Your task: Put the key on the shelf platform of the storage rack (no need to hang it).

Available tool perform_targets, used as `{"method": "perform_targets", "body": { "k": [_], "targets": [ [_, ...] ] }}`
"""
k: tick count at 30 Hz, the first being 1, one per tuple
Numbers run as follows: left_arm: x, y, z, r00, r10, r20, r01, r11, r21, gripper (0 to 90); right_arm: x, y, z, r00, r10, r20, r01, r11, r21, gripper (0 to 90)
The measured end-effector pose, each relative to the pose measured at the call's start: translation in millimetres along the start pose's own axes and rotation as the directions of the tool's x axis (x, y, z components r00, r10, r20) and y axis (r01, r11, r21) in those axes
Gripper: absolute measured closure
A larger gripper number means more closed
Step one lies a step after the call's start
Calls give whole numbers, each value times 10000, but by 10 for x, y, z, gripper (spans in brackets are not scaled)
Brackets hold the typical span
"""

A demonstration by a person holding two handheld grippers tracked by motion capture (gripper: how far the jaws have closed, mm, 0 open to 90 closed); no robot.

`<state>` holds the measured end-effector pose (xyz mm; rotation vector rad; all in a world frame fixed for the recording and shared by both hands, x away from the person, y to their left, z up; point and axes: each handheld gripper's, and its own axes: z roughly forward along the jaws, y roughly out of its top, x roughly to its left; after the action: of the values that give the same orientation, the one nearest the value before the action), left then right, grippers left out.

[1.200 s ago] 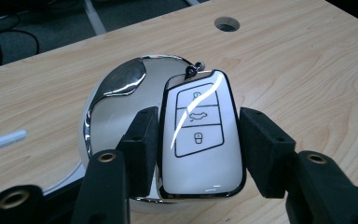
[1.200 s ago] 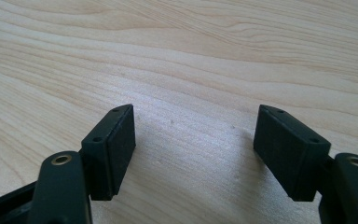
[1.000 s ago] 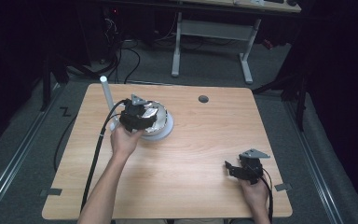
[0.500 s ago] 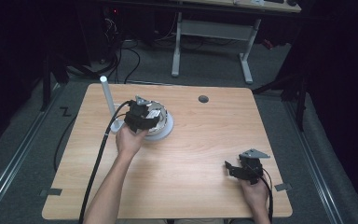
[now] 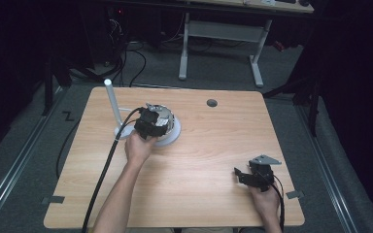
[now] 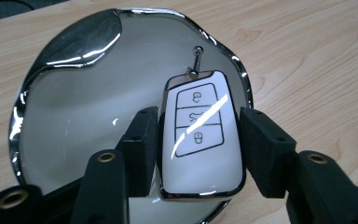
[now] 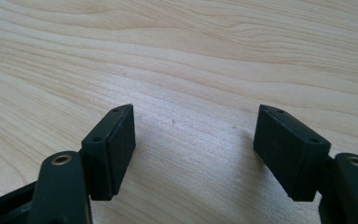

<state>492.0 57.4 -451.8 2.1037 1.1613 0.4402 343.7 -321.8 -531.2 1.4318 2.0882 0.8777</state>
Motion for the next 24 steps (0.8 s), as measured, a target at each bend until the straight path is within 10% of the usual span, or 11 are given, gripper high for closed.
{"method": "perform_targets", "body": {
  "k": [24],
  "targets": [
    [20, -9, -34, 9985, 219, -494, -208, 9995, 234, 416, 1, 0, 0, 10000, -5, 4, 5, 10000, -2, 299]
  ]
}}
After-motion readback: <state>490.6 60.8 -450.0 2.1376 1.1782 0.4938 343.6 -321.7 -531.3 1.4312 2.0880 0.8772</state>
